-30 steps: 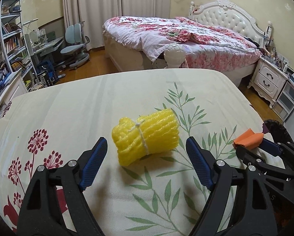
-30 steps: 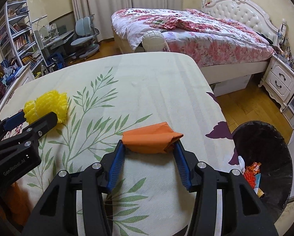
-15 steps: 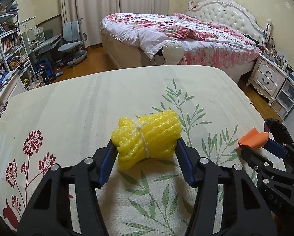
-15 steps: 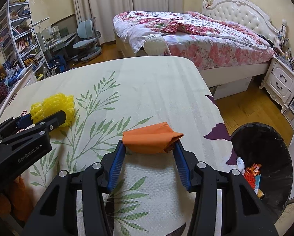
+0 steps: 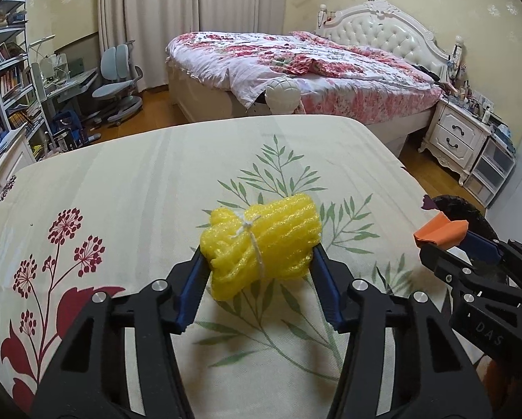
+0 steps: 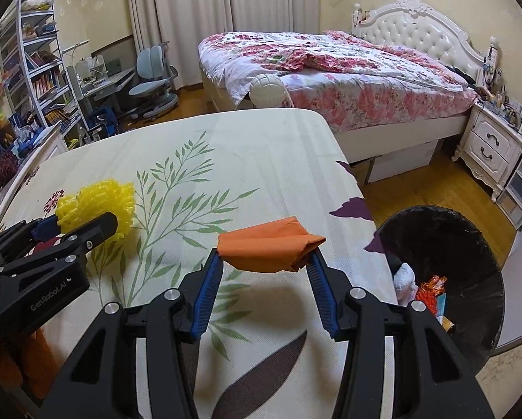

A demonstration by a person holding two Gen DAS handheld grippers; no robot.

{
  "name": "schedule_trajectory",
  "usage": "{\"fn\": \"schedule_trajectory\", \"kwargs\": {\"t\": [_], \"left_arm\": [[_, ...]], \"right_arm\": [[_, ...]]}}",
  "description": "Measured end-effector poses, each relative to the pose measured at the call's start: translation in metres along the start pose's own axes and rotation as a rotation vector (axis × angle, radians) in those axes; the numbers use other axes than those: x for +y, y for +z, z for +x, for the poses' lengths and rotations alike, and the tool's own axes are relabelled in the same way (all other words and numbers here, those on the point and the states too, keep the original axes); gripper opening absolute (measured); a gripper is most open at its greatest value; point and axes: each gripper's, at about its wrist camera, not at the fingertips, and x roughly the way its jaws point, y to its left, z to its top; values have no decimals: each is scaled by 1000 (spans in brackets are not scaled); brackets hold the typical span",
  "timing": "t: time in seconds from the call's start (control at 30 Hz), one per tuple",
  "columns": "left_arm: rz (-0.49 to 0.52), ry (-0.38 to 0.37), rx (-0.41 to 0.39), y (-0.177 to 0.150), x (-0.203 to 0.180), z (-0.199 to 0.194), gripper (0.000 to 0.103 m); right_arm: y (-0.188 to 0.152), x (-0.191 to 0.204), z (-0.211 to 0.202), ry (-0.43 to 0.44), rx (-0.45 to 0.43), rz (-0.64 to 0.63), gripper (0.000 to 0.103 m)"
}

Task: Collect trash
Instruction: 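Carry the orange cloth and yellow bundle over the trash bin with both tools, then open both tools to drop the cloth and yellow bundle into the bin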

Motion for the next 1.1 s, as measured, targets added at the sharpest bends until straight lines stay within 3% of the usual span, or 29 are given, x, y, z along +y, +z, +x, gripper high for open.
{"fn": "schedule_trajectory", "kwargs": {"t": [0.23,0.53,0.8,1.1], "left_arm": [[23,-57,-29,-9,-31,-23,54],[99,-159,-64,-8,-88,-34,54],[189,-233,-75,0,-149,-17,54],[260,-265,-65,9,-201,13,54]], "right_arm": [[-13,-35,-33,-72,-43,53,49],[-21,-86,-57,-232,-93,117,49],[-23,-127,-54,-334,-112,160,49],[-26,-161,-36,-354,-101,227,49]]}}
